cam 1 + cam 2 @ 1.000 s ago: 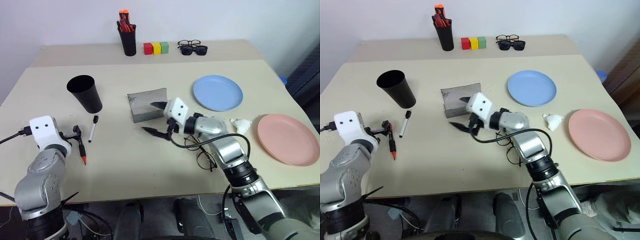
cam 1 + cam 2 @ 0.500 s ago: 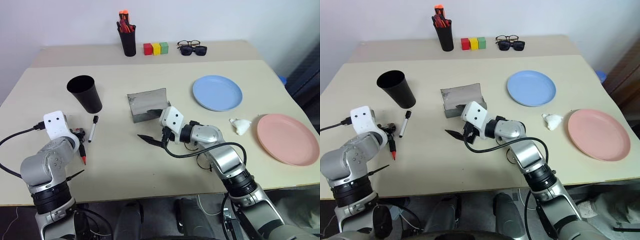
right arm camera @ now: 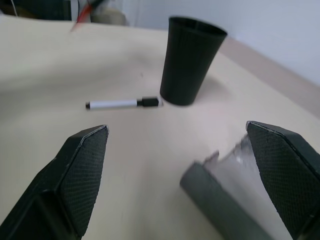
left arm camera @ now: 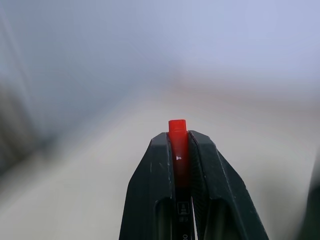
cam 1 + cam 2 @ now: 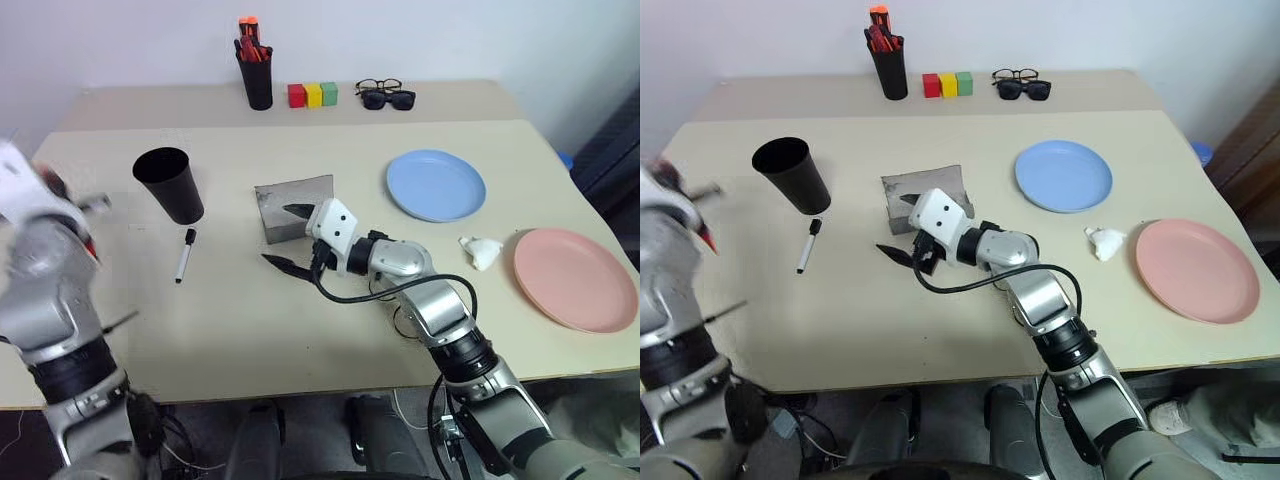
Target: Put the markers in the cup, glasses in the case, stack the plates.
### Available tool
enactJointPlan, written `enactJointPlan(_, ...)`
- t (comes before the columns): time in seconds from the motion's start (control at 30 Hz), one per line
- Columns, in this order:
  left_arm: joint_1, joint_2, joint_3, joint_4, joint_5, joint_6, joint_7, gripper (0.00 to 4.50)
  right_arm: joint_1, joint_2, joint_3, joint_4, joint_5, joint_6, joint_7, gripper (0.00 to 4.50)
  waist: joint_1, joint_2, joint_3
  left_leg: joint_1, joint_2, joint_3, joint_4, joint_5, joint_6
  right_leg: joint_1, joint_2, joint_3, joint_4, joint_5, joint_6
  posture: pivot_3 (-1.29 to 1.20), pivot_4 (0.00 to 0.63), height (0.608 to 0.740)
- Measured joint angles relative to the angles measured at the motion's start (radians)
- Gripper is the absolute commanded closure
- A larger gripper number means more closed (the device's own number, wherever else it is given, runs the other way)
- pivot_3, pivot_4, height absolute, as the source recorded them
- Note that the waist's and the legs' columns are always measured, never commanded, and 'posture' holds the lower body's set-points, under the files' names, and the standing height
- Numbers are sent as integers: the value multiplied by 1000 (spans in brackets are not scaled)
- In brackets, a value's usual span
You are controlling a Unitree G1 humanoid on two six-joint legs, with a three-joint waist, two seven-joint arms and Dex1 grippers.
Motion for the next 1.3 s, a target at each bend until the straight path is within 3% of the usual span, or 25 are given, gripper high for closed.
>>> enactJointPlan(0.13, -146, 28, -118, 162, 43, -185, -61, 4453, -20, 30, -2, 31, -1, -16, -23, 0, 12, 0, 0, 0, 0, 0, 0, 0, 0, 0, 0, 0, 0, 0, 0, 0, 150, 740)
enactJointPlan(0.33, -261, -33, -330, 531, 164, -484, -96, 4453, -48, 48, -6, 55, -3, -38, -50, 0, 9, 0, 0, 0, 0, 1, -1, 0, 0, -2, 1, 0, 1, 0, 0, 0, 150, 740)
enactJointPlan(0.5, -272, -88, -345, 756, 171, -694, -93, 4453, -43, 33, -25, 55, -9, -38, -70, 0, 3, 0, 0, -1, 1, 1, -2, 0, 0, -5, 2, 1, 4, 0, 0, 0, 150, 740)
enactJointPlan(0.7, -248, -90, -343, 837, 169, -789, -95, 4453, -30, 34, -38, 48, -18, -28, -87, 0, 4, 0, 0, -1, 1, 1, -1, 0, 0, -5, 1, 1, 4, 0, 0, 0, 150, 740)
enactJointPlan(0.83, -216, -108, -341, 847, 157, -801, -104, 2814, -30, 35, -41, 46, -20, -25, -91, 0, 9, 0, 0, -1, 1, 1, -1, 0, 0, -5, 1, 1, 4, 0, 0, 0, 150, 740)
enactJointPlan(0.93, -207, -110, -340, 848, 156, -802, -95, 1276, -30, 35, -41, 46, -19, -24, -91, 0, 9, 0, 0, -2, 1, 1, -1, 0, 0, -5, 1, 1, 4, 0, 0, 0, 150, 740)
enactJointPlan(1.13, -168, -134, -288, 713, 89, -801, -73, 1276, -30, 34, -41, 46, -19, -22, -86, 0, 8, 0, 0, -2, 1, 1, -1, 0, 0, -5, 1, 1, 4, 0, 0, 0, 150, 740)
enactJointPlan(1.27, -81, -134, -270, 437, -45, -735, -178, 1276, -30, 35, -40, 45, -19, -19, -82, 0, 8, 0, 0, -2, 1, 1, -1, 0, 0, -5, 1, 1, 5, 0, 0, 0, 150, 740)
enactJointPlan(1.3, -35, -123, -279, 339, -95, -681, -231, 1009, -30, 35, -40, 44, -19, -18, -81, 0, 7, 0, 0, -2, 1, 1, -1, 0, 0, -5, 1, 1, 5, 0, 0, 0, 150, 740)
